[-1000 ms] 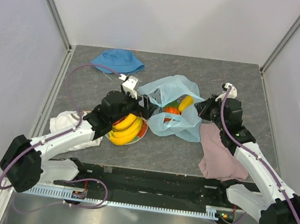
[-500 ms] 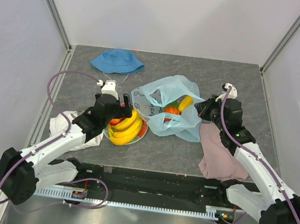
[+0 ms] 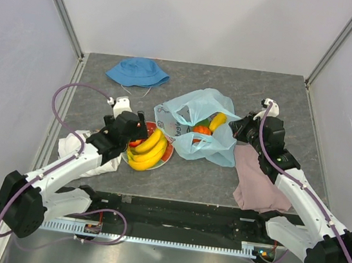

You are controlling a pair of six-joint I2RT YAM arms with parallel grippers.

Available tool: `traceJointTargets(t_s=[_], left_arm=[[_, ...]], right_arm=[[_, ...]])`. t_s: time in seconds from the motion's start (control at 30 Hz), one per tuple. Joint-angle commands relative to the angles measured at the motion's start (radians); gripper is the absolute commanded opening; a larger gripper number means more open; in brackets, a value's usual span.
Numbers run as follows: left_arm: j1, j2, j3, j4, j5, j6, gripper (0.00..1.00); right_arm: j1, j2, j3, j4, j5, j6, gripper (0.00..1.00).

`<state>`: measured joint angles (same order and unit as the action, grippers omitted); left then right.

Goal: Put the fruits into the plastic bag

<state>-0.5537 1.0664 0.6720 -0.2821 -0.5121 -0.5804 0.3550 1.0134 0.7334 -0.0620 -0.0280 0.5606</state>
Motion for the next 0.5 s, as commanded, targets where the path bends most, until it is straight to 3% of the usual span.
traceJointTargets(t_s=[0.0, 0.47], left_arm=[[0.011, 0.010, -0.003, 0.004, -0.062, -0.067, 0.99], [0.051, 0.078, -0.078, 0.103, 0.018, -0.102, 0.99]], right_arm=[[-0.002, -0.015, -0.003, 0.018, 0.013, -0.011, 0.00], [-0.002, -0.022, 0.000, 0.010, 0.019, -0.016, 0.00]])
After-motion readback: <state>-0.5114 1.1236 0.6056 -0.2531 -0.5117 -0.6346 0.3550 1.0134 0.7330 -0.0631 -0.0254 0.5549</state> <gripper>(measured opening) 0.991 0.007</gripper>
